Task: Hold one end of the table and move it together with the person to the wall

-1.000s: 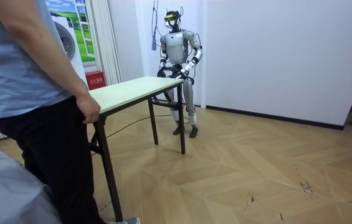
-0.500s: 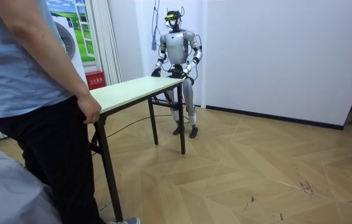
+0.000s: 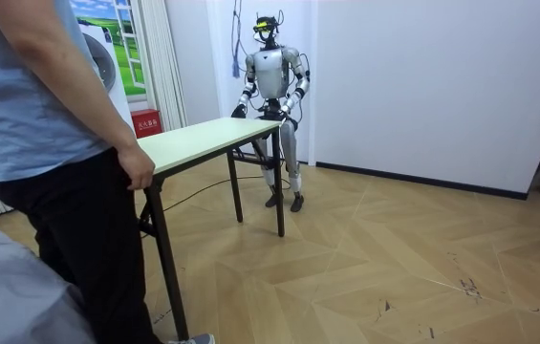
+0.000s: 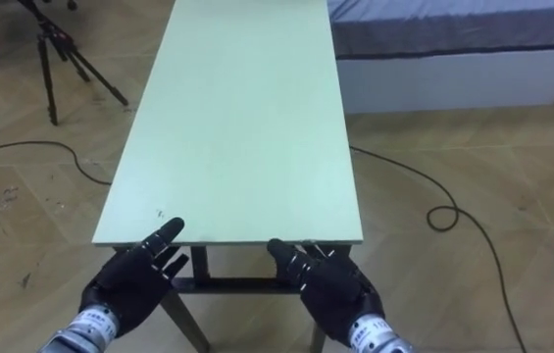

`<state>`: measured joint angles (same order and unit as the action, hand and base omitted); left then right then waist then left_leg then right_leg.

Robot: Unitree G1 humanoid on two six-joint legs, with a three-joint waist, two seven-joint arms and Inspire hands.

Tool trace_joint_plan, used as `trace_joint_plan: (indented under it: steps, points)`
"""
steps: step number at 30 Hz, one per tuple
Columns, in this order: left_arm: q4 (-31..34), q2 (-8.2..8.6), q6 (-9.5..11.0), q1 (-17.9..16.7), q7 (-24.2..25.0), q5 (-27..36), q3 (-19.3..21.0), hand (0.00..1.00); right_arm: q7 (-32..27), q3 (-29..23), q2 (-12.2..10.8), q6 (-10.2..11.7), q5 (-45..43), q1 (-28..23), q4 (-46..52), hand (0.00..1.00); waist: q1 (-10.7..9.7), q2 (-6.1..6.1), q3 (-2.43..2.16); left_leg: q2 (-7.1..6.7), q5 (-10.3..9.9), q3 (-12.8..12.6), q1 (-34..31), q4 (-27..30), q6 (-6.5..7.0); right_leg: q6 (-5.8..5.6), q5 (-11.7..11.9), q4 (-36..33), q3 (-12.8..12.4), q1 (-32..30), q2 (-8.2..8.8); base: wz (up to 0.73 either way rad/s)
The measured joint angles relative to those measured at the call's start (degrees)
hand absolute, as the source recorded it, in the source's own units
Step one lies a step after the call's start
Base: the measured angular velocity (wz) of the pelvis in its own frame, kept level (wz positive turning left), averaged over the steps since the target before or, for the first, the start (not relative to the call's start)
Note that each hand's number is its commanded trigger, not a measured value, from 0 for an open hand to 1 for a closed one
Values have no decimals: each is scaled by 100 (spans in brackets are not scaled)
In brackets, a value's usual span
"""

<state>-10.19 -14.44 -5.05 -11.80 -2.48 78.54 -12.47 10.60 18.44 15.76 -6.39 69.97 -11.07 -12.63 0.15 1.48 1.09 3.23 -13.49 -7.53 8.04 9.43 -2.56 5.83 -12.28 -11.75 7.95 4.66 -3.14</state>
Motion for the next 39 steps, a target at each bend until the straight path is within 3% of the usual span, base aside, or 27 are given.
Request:
trace_joint_plan:
  steps: [7,9,14,21,34,39]
  points:
    - [-3,67,0,99,-244,628,23,0,-90,2,-24,-84,710,17,0,0,19,3,1,-3,3,-8,15,0,4,0,0,5,-11,15,0,-1]
    - [-40,259,5,104,-305,631,155,0,-171,-1,-138,-88,995,17,-1,0,29,3,1,-3,3,-10,35,0,3,0,0,4,-11,11,-1,0]
    - [-235,444,-12,222,-348,625,285,0,-238,-18,-300,-88,1114,19,-2,0,30,6,5,-2,3,-6,35,-1,4,0,0,4,-34,11,-3,0]
    - [-542,479,-36,517,-365,619,299,0,-482,7,-478,-87,1124,156,-3,0,38,-4,11,-5,3,-1,0,0,4,0,0,-3,-48,-33,-3,0]
    - [-549,518,-34,546,-431,617,335,0,-664,-21,-505,-69,1317,225,-4,0,46,0,16,-2,3,7,-42,9,4,0,0,-88,-6,-92,3,-1]
    - [-546,709,46,572,-589,625,438,0,-812,-193,-613,-66,1518,238,29,0,49,30,22,-8,3,1,-65,18,4,0,0,-90,-47,-165,4,-3]
